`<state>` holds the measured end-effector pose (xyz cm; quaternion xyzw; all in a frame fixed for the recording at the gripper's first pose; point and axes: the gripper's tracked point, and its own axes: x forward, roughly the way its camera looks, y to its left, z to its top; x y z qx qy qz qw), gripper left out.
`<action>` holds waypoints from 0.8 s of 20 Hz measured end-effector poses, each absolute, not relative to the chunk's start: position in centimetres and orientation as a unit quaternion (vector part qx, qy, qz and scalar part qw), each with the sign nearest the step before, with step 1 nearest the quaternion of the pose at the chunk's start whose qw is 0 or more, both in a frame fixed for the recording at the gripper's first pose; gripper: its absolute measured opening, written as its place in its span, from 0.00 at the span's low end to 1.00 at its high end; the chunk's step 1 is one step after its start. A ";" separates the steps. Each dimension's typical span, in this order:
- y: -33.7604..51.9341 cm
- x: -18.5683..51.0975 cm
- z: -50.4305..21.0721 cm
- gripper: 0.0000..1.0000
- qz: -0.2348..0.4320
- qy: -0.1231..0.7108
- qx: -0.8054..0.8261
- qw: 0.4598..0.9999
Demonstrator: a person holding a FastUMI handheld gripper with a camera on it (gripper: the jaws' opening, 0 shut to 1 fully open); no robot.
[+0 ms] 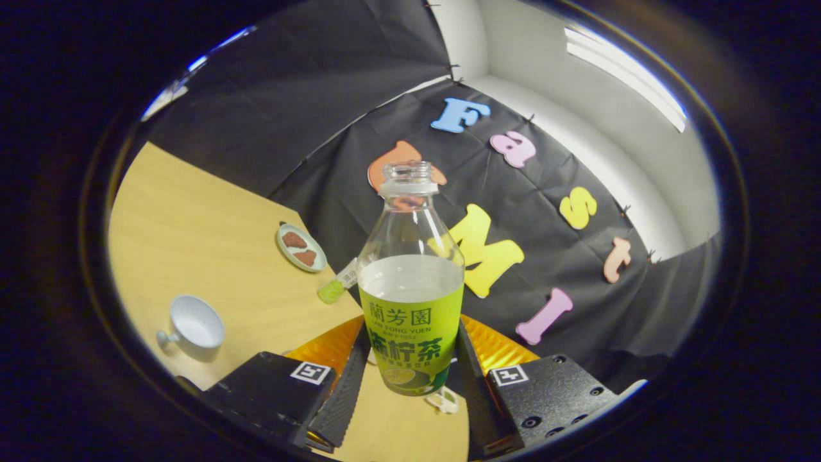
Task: Take the bottle from table, then pour the juice into the cup, finally place the bottle on the coaster
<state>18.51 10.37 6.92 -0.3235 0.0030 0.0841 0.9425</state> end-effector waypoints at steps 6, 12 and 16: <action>11.4 20.3 7.2 0.76 0.147 0.012 -0.147 0.978; 13.4 24.2 2.0 0.76 0.190 0.076 -0.046 0.978; 13.6 25.9 -1.4 0.76 0.198 0.102 -0.008 0.975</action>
